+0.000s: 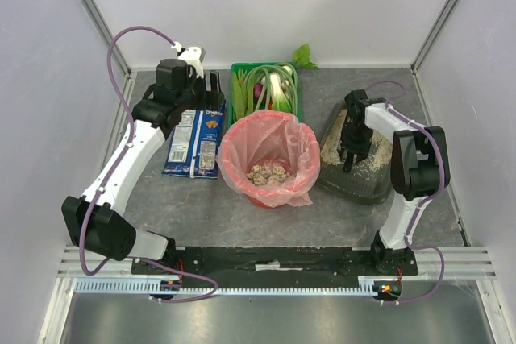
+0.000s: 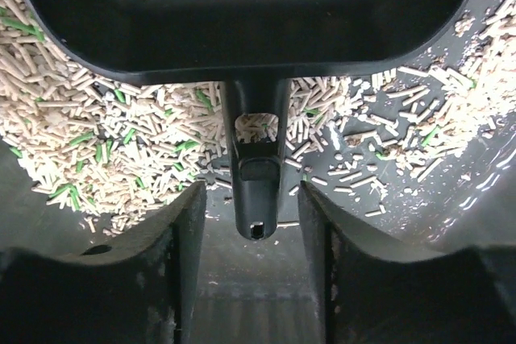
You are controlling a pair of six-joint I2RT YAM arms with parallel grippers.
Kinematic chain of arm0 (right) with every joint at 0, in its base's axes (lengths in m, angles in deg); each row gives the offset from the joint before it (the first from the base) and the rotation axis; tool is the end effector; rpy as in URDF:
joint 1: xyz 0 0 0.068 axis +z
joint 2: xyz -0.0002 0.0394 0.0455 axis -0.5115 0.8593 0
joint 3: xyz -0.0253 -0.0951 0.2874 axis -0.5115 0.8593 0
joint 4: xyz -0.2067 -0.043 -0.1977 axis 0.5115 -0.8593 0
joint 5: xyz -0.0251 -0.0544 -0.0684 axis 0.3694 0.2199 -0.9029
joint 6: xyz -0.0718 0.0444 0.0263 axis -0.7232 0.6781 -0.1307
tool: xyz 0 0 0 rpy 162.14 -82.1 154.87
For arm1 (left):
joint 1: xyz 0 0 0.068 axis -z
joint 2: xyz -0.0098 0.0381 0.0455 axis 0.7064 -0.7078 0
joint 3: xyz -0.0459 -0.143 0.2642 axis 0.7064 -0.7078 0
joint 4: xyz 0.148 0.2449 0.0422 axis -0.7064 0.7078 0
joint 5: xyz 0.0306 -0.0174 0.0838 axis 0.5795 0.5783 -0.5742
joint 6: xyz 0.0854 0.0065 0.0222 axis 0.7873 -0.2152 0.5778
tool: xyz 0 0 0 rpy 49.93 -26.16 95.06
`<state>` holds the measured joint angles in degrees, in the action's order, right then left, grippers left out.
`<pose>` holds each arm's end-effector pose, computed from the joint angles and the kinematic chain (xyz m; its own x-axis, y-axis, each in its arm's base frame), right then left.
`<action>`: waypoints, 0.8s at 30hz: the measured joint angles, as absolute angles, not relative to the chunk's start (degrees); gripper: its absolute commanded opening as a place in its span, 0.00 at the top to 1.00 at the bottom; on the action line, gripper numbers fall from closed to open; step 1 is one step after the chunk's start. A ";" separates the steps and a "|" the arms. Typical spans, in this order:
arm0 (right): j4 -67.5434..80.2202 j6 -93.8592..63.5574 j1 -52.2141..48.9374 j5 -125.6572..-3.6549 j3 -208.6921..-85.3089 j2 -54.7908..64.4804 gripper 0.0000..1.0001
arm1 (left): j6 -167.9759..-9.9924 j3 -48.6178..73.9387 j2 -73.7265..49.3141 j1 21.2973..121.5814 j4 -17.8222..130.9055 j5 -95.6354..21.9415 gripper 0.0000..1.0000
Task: Clean the litter box
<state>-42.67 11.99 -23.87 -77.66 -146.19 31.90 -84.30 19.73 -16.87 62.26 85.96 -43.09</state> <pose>0.3912 0.0400 0.1430 -0.8776 0.4540 -0.1542 0.4606 0.8876 -0.0083 0.3607 -0.1154 0.3891 -0.4863 0.0260 -0.8734 0.2707 0.9548 -0.1224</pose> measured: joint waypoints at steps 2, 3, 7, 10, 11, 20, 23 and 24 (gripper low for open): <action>-42.34 11.60 -23.87 -78.10 -145.87 31.90 0.35 | -85.31 19.73 -16.87 62.20 86.11 -44.68 0.13; -42.26 11.55 -23.87 -78.32 -145.71 31.90 0.35 | -85.61 19.73 -16.87 62.11 86.15 -45.14 0.13; -41.73 11.42 -23.87 -79.35 -145.01 31.29 0.34 | -87.49 19.73 -16.87 61.39 86.31 -46.52 0.13; -41.03 11.42 -23.87 -79.96 -144.88 29.48 0.34 | -89.68 19.62 -16.76 60.40 86.28 -47.00 0.13; -40.57 11.42 -23.87 -80.09 -144.88 28.60 0.34 | -90.44 19.47 -16.63 60.05 86.31 -47.39 0.13; -34.32 10.92 -23.85 -83.32 -144.49 14.79 0.34 | -101.74 13.79 -11.47 53.23 86.46 -51.39 0.11; -29.69 9.87 -23.85 -85.77 -142.50 6.81 0.31 | -104.30 12.00 -9.05 52.73 86.90 -54.89 0.07; -28.09 9.45 -23.83 -86.76 -141.69 4.08 0.29 | -104.87 11.49 -8.17 52.78 86.90 -55.87 0.06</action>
